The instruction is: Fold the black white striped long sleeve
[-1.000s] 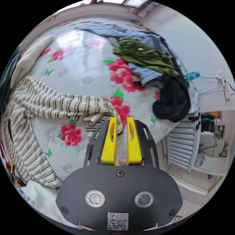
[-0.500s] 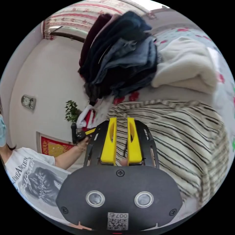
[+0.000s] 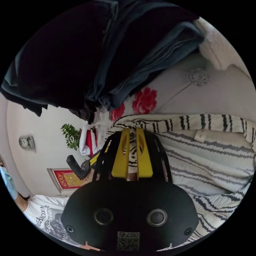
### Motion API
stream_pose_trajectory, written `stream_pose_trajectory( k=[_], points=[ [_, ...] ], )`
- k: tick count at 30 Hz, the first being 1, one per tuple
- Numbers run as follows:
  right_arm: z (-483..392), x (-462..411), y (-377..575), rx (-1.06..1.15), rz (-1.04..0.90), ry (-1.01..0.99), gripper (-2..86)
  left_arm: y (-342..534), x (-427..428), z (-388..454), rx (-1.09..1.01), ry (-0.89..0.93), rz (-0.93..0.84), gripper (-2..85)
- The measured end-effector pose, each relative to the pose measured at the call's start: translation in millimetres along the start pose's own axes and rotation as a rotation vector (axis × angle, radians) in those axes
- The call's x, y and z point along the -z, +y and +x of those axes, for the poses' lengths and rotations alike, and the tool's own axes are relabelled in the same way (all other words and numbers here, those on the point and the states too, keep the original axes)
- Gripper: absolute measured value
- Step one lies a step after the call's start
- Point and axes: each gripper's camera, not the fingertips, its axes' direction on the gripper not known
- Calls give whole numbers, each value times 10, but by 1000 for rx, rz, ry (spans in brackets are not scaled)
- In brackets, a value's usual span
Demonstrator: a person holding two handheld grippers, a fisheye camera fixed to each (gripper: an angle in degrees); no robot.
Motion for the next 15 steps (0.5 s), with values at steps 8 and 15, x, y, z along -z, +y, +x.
stream_pose_trajectory(
  k=[8, 15],
  points=[
    [232, 361, 124, -46, 15, -75, 26, 131, 35, -47, 18, 12, 23, -10],
    [501, 210, 122, -156, 57, -157, 10, 237, 74, 33, 23, -2, 23, -10]
  ],
)
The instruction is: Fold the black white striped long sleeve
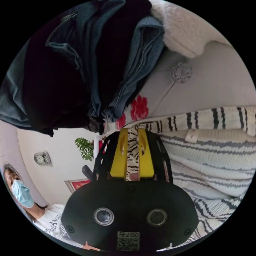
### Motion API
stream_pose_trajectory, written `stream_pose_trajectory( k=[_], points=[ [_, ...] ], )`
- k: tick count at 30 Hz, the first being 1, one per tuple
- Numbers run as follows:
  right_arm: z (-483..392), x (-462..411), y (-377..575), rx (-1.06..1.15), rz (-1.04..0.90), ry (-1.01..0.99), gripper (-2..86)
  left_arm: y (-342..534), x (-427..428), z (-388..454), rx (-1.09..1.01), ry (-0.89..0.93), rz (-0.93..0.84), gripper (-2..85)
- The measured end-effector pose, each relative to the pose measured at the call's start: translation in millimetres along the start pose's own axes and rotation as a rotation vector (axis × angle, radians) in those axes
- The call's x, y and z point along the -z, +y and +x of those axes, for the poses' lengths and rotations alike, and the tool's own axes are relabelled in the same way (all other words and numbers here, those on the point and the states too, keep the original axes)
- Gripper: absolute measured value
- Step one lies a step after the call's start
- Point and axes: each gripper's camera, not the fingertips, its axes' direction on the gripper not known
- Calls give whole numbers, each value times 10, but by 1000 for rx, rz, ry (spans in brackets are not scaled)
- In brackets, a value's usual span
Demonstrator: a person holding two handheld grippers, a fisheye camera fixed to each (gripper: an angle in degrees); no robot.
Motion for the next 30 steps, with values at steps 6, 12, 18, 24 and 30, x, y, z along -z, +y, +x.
stream_pose_trajectory(
  k=[6, 12, 18, 24, 30],
  points=[
    [-147, 277, -231, 66, 131, -43, 6, -4, 7, 57, -29, -47, -7, -10],
    [-266, 188, -342, 109, -3, 5, 40, -46, -16, 56, 28, -60, -5, -10],
    [-439, 371, -45, 191, 12, 98, 58, 11, 120, 99, 100, -96, 2, -10],
    [-686, 858, 949, 337, 91, 258, 63, 467, 612, 193, 164, -68, 55, -10],
    [-419, 1176, 2430, 253, 7, 545, 63, 1384, 728, 684, 88, 26, -142, -8]
  ],
)
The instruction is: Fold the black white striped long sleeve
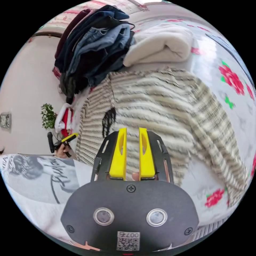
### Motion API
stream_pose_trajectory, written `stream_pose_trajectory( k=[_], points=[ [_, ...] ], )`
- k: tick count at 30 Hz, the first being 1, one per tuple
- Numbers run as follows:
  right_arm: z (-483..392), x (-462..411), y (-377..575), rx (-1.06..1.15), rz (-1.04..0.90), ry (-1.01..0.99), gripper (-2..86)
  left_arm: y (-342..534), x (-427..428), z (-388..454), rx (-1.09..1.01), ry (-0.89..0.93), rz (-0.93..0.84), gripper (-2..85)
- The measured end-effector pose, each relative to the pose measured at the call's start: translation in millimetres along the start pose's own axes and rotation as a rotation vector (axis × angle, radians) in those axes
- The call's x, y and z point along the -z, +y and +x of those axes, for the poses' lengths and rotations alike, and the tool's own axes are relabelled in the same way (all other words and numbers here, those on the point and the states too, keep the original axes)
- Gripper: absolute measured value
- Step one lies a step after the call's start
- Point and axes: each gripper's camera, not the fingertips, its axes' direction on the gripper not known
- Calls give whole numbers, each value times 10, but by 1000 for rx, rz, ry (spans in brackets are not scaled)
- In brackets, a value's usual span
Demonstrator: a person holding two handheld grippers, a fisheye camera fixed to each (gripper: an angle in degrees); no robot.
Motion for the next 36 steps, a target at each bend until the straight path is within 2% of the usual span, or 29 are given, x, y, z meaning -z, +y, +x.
stream_pose_trajectory(
  k=[4, 9, 12, 16, 20, 23, 27, 32, 36],
  points=[
    [2, 128, 994, -77, -83, 145, 66, 667, 13, 306, -40, -12, -114, 6],
    [-139, 150, 1728, -99, -119, 215, 75, 1084, 20, 714, -58, 17, -125, 52],
    [-286, -71, 1899, -76, -192, 244, 74, 1187, -171, 1065, -147, -80, -156, 47],
    [-638, -218, 1963, -7, -190, 382, 44, 1270, -286, 1493, -415, -247, -147, -4],
    [-920, -346, 2081, 56, -269, 517, 10, 1347, -380, 1555, -530, -320, -227, -9],
    [-1024, -400, 2290, 34, -287, 509, 4, 1457, -419, 1400, -522, -287, -281, -9],
    [-1055, -373, 2451, -64, -276, 459, 9, 1530, -360, 1107, -430, -157, -240, -10],
    [-1255, 168, 2307, -149, -22, 423, 24, 1318, -123, 597, -347, -31, -158, -10],
    [-1403, 363, 1944, -120, 84, 419, 29, 681, 50, 318, -347, 76, -38, -10]
  ],
)
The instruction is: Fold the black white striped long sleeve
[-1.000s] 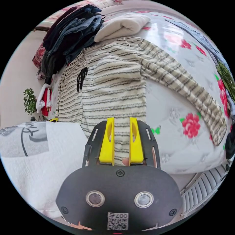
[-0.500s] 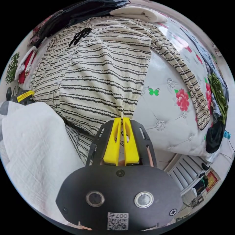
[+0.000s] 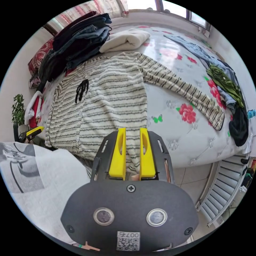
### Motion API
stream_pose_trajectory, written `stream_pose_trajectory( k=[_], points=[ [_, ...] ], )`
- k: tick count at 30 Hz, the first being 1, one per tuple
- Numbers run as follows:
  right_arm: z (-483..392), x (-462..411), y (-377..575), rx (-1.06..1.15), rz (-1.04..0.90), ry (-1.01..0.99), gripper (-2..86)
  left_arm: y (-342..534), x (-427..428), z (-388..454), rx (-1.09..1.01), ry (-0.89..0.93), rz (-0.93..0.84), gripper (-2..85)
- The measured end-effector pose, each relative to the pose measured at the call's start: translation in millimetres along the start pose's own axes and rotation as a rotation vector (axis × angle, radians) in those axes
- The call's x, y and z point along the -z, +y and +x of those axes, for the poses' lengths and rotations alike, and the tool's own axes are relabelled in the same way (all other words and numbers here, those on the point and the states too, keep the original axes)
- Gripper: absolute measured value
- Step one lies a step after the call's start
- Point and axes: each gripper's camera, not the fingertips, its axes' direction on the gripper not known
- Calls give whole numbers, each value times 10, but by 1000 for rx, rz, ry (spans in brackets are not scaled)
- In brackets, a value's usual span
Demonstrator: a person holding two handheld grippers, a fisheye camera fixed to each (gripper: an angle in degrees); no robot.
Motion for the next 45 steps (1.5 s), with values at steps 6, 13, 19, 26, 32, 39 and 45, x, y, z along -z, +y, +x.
stream_pose_trajectory(
  k=[6, 13, 19, 26, 32, 39, 45],
  points=[
    [-294, 51, -961, 98, 94, -95, 38, -1513, -261, -247, -38, 224, 127, -10],
    [-573, -284, -1882, 257, -3, -155, 44, -3404, -1015, -55, -59, 405, 46, -8],
    [-531, -425, -2088, 295, -18, -210, 52, -4388, -1787, -73, -86, 451, -28, 16],
    [-399, -469, -2219, 309, -28, -238, 63, -4788, -2369, -75, -90, 481, -101, 67],
    [-300, -464, -2276, 315, -32, -243, 72, -4873, -2493, 29, -142, 415, -86, 17],
    [-148, -381, -2364, 327, -32, -256, 79, -4754, -2303, -74, -156, 421, 22, -9],
    [32, -293, -2428, 312, -21, -271, 81, -4670, -2034, -254, -166, 357, 63, -10]
  ],
)
